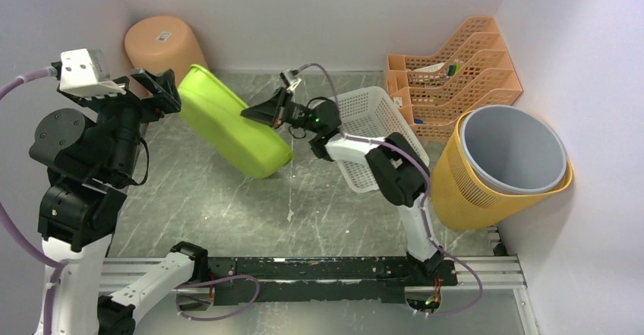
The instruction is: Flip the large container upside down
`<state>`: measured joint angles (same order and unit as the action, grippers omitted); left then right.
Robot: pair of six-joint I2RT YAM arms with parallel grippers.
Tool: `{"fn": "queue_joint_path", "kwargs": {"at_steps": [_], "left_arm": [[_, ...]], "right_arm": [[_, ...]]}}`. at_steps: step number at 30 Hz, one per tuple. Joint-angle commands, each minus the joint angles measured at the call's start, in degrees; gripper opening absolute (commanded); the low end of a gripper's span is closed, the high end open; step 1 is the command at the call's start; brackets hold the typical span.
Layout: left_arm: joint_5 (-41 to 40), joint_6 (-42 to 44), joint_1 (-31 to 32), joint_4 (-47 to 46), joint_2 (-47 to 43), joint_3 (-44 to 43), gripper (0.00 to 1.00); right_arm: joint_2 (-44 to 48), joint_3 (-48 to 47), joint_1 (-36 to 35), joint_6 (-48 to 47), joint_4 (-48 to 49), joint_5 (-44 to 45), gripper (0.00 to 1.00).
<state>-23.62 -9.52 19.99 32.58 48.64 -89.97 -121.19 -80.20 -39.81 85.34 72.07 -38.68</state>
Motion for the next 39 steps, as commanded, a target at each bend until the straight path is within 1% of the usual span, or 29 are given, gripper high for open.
{"fn": "queue_joint_path", "kwargs": {"at_steps": [1,4,7,10,13,18,22,29,33,39], "left_arm": [[1.11,1.59,0.05,0.99,0.68,-3.06,0.99],[1.28,1.36,0.05,0.91,0.54,-2.66,0.99],[1.38,1.26,0.05,0.91,0.34,-2.19,0.99],[1.14,1.43,0.05,1.16,0.4,-2.14,0.99],[1.35,1.43,0.05,1.39,0.4,-2.09,0.99],[1.2,1.18,0.03,1.03,-0.25,-0.79,0.99],[1.2,0.83,0.05,0.65,-0.72,0.35,0.99],[1.55,0.61,0.05,0.1,-0.76,1.23,0.99],[1.51,0.53,0.05,0.21,-0.82,1.54,0.98],[1.38,0.64,0.05,0.2,-0.94,1.86,0.99]], "right_arm": [[-3.69,-4.31,-4.06,8.26,9.89,6.71,0.0],[-6.51,-3.92,-5.04,10.59,10.1,10.1,0.0],[-9.06,-1.06,-4.89,12.9,11.87,12.98,0.0],[-9.65,2.46,-4.08,11.95,11.89,14.12,0.0],[-8.05,6.43,-1.47,7.08,8.51,15.09,0.0],[-5.65,10.17,3.44,-0.88,0.48,14.27,0.0],[-3.36,12.04,5.4,-7.96,-8.33,14.35,0.0],[0.47,14.18,5.97,-15.57,-16.96,15.61,0.0],[0.78,14.01,6.04,-17.79,-19.95,16.15,0.0],[1.88,13.86,5.61,-23.39,-28.82,17.71,0.0]]}}
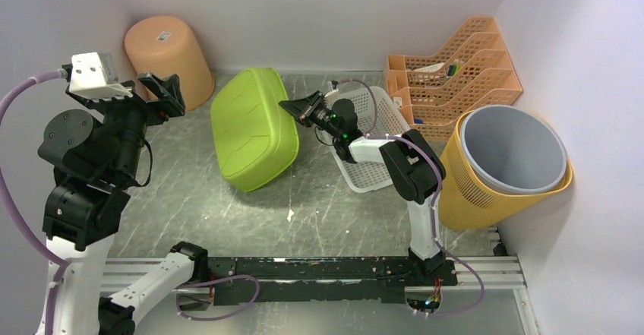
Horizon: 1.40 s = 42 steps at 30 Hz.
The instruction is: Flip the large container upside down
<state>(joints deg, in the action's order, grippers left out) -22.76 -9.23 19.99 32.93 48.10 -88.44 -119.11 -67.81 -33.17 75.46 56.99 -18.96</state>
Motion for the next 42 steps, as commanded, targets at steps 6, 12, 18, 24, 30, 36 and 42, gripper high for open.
{"fn": "queue_joint_path", "kwargs": {"at_steps": [6,12,18,24,30,36,42], "left_arm": [[1.17,0.05,0.05,-0.73,0.36,0.98,0.99],[1.84,-0.47,0.05,-1.12,0.59,1.58,0.99],[1.9,-0.5,0.05,-1.74,0.75,2.45,0.98],[2.09,-0.55,0.05,-1.69,1.21,2.57,0.98],[2.01,-0.17,0.05,-1.4,1.83,2.4,0.99],[3.25,-0.69,0.05,-1.15,3.27,2.32,0.99],[4.01,-0.7,0.05,-1.01,3.11,2.48,0.99]], "right_arm": [[2.74,1.96,-1.85,-19.81,-22.2,0.71,0.04],[4.54,1.61,-3.16,-26.13,-30.12,2.59,0.1],[5.79,3.21,-4.41,-30.29,-34.42,4.41,0.39],[6.84,3.41,-5.19,-32.51,-36.25,6.28,0.41],[4.93,-4.24,-7.71,-40.33,-46.57,11.8,0.42],[-4.98,-22.94,-11.88,-48.5,-61.31,17.08,0.43],[-12.13,-32.34,-13.27,-48.77,-65.2,18.91,0.43]]}}
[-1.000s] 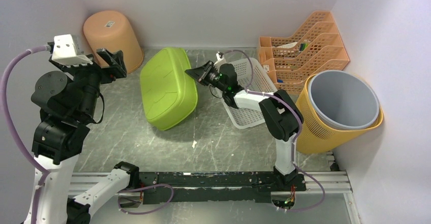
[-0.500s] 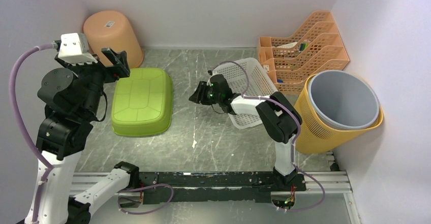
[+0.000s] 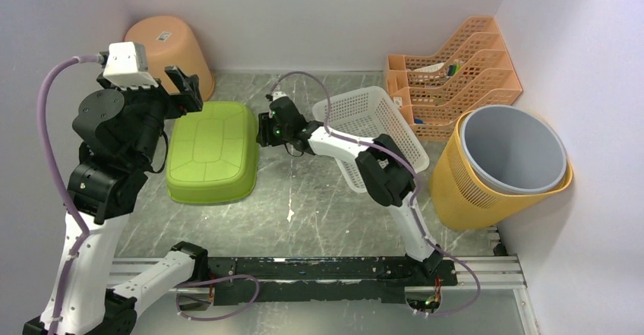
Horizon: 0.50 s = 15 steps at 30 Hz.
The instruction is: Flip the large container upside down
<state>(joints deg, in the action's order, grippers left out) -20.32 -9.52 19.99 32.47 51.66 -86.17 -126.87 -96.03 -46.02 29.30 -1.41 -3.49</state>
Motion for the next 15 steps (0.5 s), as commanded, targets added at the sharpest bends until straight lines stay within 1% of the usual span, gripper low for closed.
{"fn": "queue_joint_path", "kwargs": {"at_steps": [1,3,8,11,15], "left_arm": [[1.85,-0.54,0.03,-0.56,-0.5,0.15,0.99],[2.53,-0.5,0.05,-0.7,-0.57,0.13,0.99],[3.96,-0.5,0.05,-1.61,-0.99,1.03,0.98],[3.9,-0.27,0.0,-1.19,-1.04,1.01,0.99],[3.6,-0.08,0.05,-1.01,-1.58,1.48,0.99]], "right_arm": [[-5.49,-5.22,-0.86,-2.89,-7.11,4.17,0.43],[-7.24,-7.19,-1.79,-3.8,-6.82,7.29,0.43],[-11.44,-9.97,-5.38,-7.94,-1.43,16.58,0.44],[-14.85,-13.53,-7.44,-9.08,0.05,17.09,0.44],[-18.39,-18.07,-11.24,-12.4,2.01,12.87,0.43]]}}
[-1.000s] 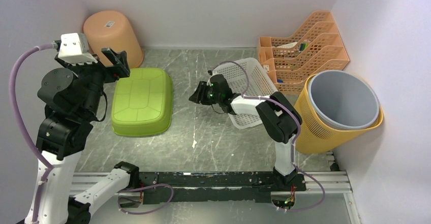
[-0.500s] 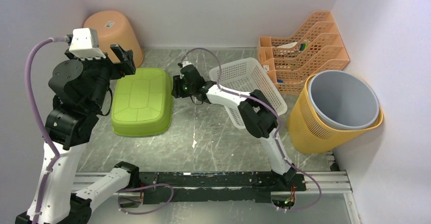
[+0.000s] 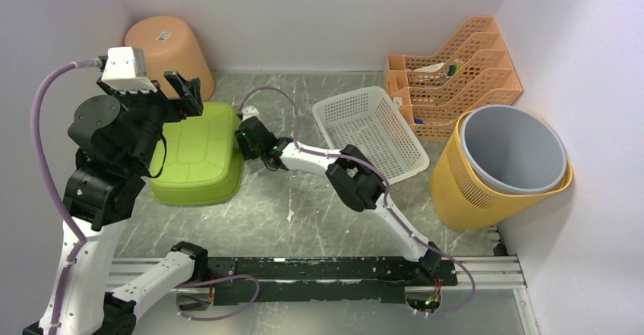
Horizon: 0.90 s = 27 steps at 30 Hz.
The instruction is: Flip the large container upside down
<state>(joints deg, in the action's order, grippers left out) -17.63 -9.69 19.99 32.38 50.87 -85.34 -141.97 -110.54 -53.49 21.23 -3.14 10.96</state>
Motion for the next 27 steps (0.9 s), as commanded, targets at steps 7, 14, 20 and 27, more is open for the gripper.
{"fn": "queue_joint_path", "kwargs": {"at_steps": [7,14,20,27], "left_arm": [[1.22,0.06,0.05,-0.71,-0.54,1.24,0.99],[1.06,0.05,0.05,-0.55,-0.75,1.86,0.99],[1.18,-0.05,0.05,-0.59,-0.05,2.27,0.99],[1.86,-0.5,0.07,-2.07,0.44,3.26,0.99]], "right_arm": [[-6.69,-9.25,-11.53,-10.18,5.3,-2.65,0.43],[3.74,6.85,-9.22,-7.74,6.53,11.22,0.49],[22.12,23.7,-4.33,-11.25,5.42,15.97,0.5],[34.34,26.94,2.0,-14.66,-5.71,23.93,0.57]]}}
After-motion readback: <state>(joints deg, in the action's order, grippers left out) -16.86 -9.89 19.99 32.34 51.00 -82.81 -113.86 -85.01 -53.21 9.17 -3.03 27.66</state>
